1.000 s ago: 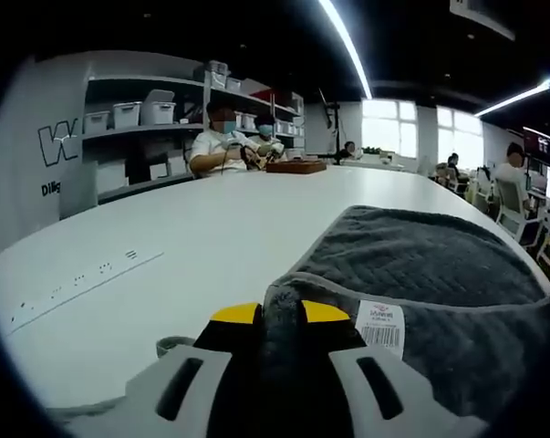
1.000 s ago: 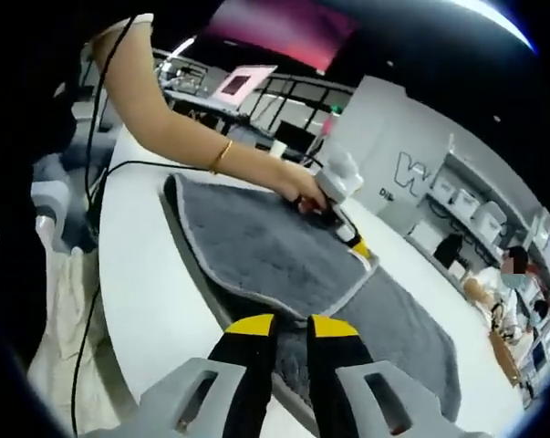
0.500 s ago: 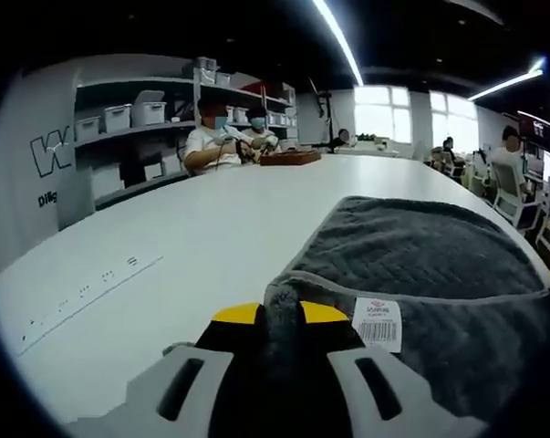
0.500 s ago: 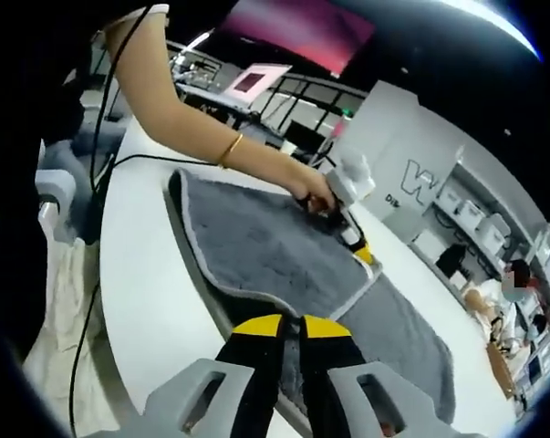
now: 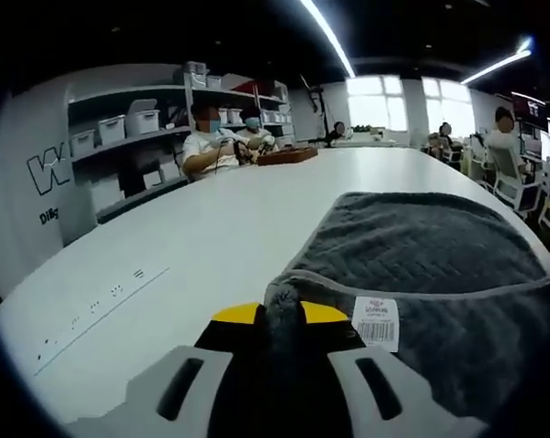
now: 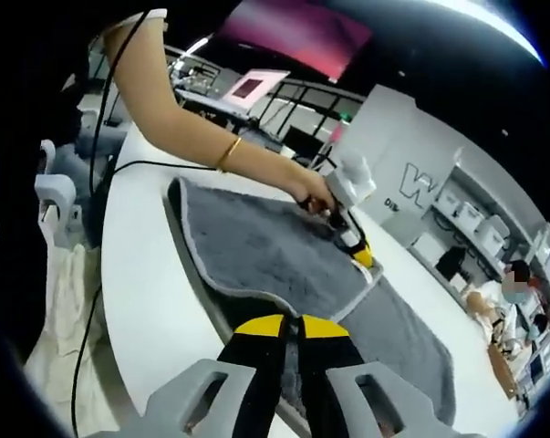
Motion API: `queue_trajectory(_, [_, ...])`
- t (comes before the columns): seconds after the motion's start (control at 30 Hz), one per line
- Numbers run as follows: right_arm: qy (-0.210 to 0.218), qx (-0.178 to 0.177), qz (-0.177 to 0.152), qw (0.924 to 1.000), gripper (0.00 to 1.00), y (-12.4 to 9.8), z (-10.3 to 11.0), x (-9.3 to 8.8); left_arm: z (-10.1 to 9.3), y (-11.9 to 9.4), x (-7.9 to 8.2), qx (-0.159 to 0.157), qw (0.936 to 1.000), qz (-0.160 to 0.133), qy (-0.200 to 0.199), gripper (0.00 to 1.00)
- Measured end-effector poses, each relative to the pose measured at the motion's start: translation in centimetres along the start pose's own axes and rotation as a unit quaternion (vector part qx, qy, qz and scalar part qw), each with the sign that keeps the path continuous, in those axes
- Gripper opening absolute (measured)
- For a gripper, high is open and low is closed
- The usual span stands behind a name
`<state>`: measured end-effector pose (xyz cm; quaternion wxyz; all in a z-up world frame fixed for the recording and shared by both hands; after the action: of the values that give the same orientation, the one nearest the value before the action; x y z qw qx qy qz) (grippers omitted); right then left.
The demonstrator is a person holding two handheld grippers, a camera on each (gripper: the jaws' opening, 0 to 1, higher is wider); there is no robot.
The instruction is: Open the folded towel by lifting each exposed corner and separating the folded layers until the towel lies flat within the target outline without major curled edges
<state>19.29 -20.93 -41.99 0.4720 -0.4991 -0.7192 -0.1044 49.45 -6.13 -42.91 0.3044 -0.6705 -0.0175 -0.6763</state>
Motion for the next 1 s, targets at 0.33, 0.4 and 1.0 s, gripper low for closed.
queue_trajectory(0.33, [0.005, -0.001, -0.004, 1.0000, 0.00, -0.1, 0.1, 0.0, 0.2, -0.5, 0.1, 0.003, 0.9994, 0.019, 0.027, 0.11])
queue_trajectory(0.4, [0.005, -0.001, -0.004, 1.0000, 0.00, -0.1, 0.1, 0.0, 0.2, -0.5, 0.1, 0.001, 0.9994, 0.020, 0.028, 0.08])
queue_trajectory(1.0, [0.006, -0.007, -0.022, 0.9997, 0.00, -0.3, 0.0, 1.1, 0.4, -1.8, 1.0, 0.007, 0.9997, 0.000, 0.021, 0.04])
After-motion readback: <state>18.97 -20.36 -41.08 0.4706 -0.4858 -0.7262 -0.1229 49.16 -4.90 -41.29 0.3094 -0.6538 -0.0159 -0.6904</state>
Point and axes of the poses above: the point that each gripper's makers call its tool centre point, and the gripper's own axes: y roughly forward along the fingers, z roughly to its left, x roughly out of its top, the point moved 10 cm from there along -y, roughly backward along the fingers, and after that the axes turned 6 degrees about -x, right-handed, at the moved point
